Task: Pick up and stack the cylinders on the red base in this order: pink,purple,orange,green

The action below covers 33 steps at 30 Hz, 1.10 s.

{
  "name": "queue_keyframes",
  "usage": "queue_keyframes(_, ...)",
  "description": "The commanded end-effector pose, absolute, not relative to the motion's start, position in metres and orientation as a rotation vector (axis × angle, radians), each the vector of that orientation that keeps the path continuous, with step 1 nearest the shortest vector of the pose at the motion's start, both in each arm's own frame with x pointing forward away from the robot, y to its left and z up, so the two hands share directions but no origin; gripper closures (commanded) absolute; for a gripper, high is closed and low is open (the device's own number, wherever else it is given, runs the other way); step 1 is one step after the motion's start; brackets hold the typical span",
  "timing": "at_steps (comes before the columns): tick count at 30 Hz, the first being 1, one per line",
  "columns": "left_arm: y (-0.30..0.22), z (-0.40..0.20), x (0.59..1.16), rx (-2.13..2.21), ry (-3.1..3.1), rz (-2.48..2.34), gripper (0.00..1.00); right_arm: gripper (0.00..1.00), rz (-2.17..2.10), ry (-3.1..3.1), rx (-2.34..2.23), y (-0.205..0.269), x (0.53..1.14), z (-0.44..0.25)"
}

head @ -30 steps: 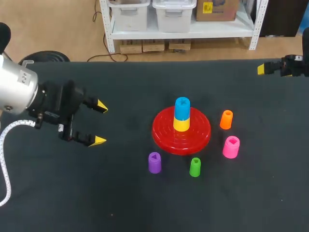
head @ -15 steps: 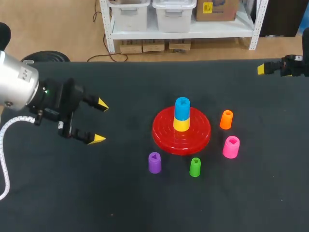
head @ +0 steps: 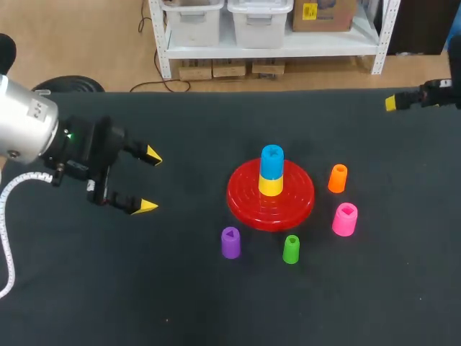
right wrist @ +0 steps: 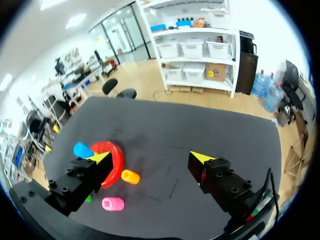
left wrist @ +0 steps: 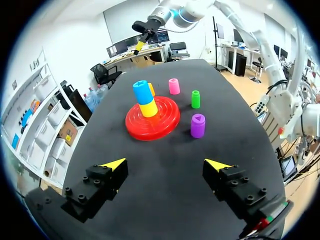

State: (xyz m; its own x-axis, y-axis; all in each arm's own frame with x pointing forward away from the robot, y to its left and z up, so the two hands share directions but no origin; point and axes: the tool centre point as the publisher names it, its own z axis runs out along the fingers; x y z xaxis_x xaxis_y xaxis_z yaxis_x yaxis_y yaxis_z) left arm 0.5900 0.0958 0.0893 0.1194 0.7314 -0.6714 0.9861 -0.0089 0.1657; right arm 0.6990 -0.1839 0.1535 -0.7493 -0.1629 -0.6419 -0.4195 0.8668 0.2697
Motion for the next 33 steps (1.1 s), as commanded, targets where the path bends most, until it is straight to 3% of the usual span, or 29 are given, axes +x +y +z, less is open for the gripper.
queue_keyframes(1,0.096,0.088,0.591,1.796,1.663,-0.542,0.0,0.0,0.052,2.552,-0.441,-0.168,0.675,0.16)
queue_keyframes(23,0.096,0.088,0.591,1.796,1.663,-0.542,0.0,0.0,-0.118,2.674,-0.372,-0.178,0.654,0.143)
queue_keyframes(33,0.096,0.088,0.591,1.796,1.663,-0.542,0.0,0.0,-0.145,2.765,-0.445,-0.153,0.635,0.115)
